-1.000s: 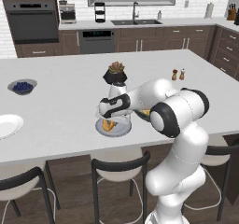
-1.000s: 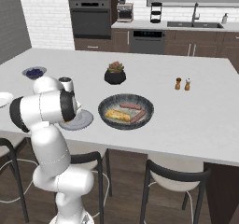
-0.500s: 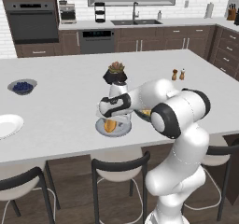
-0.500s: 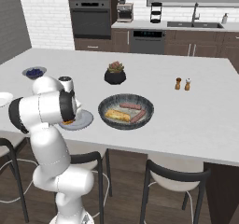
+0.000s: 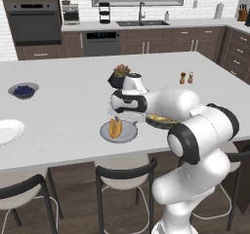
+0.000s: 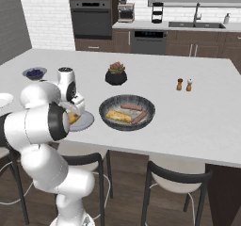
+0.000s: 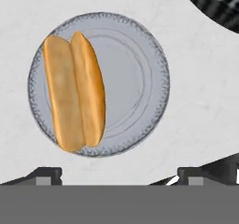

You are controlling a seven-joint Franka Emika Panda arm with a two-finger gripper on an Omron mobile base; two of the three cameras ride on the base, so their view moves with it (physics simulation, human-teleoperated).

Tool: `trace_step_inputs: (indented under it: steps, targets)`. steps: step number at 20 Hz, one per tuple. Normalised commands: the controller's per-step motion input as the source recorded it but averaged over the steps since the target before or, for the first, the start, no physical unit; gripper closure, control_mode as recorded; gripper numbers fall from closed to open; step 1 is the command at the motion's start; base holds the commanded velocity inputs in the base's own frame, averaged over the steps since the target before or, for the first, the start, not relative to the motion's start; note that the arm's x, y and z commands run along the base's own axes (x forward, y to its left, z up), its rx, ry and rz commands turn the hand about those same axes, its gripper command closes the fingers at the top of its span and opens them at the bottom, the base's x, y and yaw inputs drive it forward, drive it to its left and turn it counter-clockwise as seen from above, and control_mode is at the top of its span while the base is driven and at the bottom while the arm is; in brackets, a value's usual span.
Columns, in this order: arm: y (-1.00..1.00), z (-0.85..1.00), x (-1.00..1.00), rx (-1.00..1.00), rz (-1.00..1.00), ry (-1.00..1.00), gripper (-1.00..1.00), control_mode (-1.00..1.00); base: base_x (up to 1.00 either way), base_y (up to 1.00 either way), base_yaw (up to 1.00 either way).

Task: Place one bun and one sausage from the bowl on each plate.

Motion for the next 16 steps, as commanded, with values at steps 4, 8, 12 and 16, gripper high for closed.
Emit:
trace_step_inputs:
  steps: [4, 8, 12, 16]
  targets:
    - [-0.67, 0.32, -0.26, -0.08, -0.02, 0.04, -1.00, -1.00, 0.00, 0.00, 0.00]
    - [-0.80, 0.41, 0.00, -0.06, -0.06, 0.08, -1.00, -1.00, 0.00, 0.00, 0.00]
    - [-0.62, 0.24, 0.00, -0.11, -0.15, 0.08, -1.00, -1.00, 0.00, 0.00, 0.00]
    - [-0.80, 0.10, 0.05, -0.10, -0.20, 0.08, -1.00, -1.00, 0.00, 0.00, 0.00]
